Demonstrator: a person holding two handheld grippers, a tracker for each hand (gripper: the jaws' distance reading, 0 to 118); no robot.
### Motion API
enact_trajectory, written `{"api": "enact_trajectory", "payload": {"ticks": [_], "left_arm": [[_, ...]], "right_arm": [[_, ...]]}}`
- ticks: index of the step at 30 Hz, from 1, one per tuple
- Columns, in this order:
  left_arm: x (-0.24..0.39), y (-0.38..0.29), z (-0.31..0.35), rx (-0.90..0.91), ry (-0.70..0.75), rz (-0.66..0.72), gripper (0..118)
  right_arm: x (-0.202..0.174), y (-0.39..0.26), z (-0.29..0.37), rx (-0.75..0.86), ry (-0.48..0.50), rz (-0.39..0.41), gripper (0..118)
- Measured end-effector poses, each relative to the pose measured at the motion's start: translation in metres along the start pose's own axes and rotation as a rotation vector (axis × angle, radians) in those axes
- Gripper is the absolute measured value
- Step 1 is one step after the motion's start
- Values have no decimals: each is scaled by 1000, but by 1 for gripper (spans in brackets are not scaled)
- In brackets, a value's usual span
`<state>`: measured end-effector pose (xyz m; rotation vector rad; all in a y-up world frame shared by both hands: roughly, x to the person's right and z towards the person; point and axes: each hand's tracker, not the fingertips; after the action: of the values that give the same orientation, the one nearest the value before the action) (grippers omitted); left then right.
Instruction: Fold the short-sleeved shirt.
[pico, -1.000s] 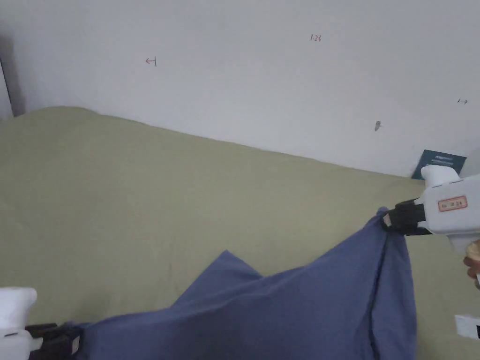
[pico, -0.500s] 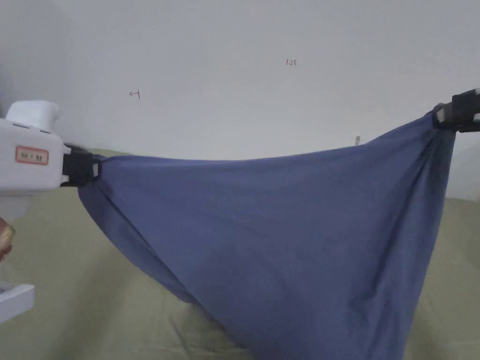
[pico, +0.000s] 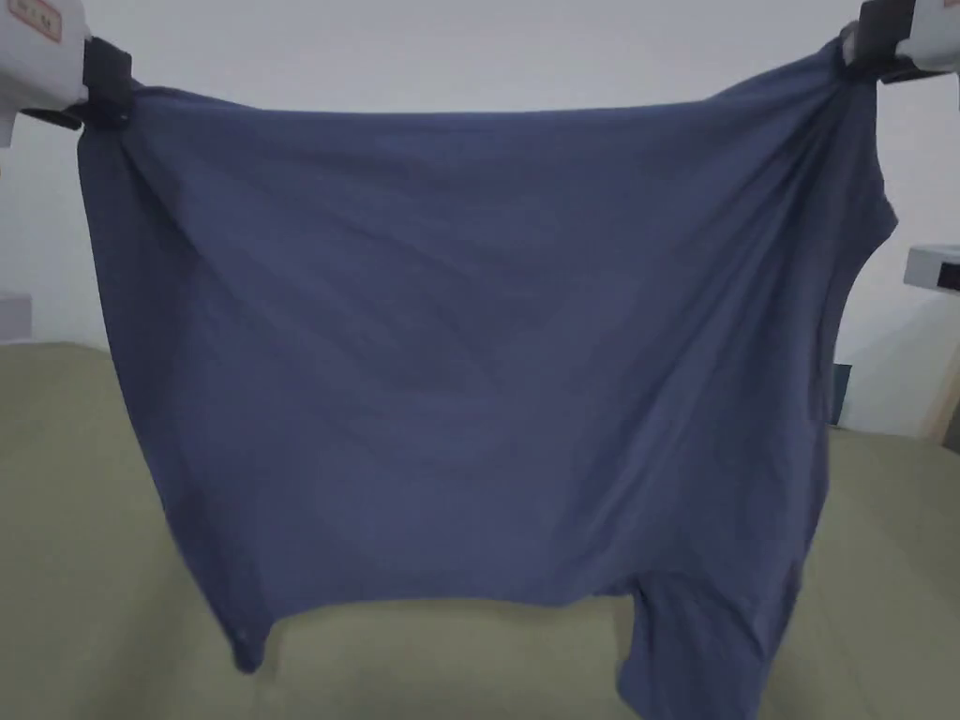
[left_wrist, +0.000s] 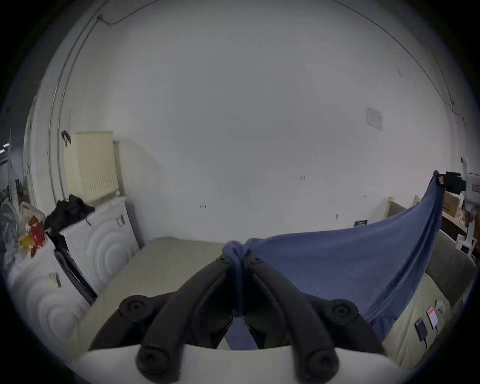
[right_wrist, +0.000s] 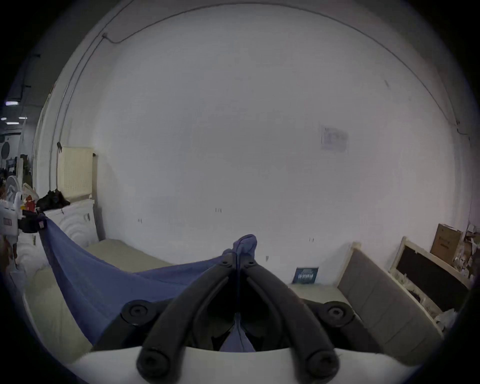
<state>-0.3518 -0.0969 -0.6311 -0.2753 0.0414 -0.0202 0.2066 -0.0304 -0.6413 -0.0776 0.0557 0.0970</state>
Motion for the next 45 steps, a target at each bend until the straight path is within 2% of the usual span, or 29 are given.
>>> {"api": "enact_trajectory", "payload": {"ticks": [3, 6, 12, 18, 24, 29, 37, 45], "left_arm": [[-2, 14, -11, 36, 17, -12, 8], [-4, 20, -22, 57, 25, -21, 8], [3, -2, -19, 85, 28, -36, 8], [5, -57, -3, 86, -4, -33, 8], [6, -126, 31, 40, -39, -33, 8], [4, -192, 69, -10, -64, 21, 8], [0, -285, 135, -93, -94, 79, 8], [0, -370, 194, -159, -123, 120, 8]], "right_arm": [[-1, 22, -12, 40, -20, 8, 1], [-1, 36, -15, 73, -18, -17, 1], [-8, 15, -4, 74, 17, 7, 1], [-11, -55, 26, 24, 105, 22, 1], [-11, -141, 73, -77, 131, -10, 1], [-5, -212, 123, -167, 112, -102, 1], [-11, -297, 208, -222, 95, -148, 1], [-15, -375, 281, -361, 89, -216, 1]]}}
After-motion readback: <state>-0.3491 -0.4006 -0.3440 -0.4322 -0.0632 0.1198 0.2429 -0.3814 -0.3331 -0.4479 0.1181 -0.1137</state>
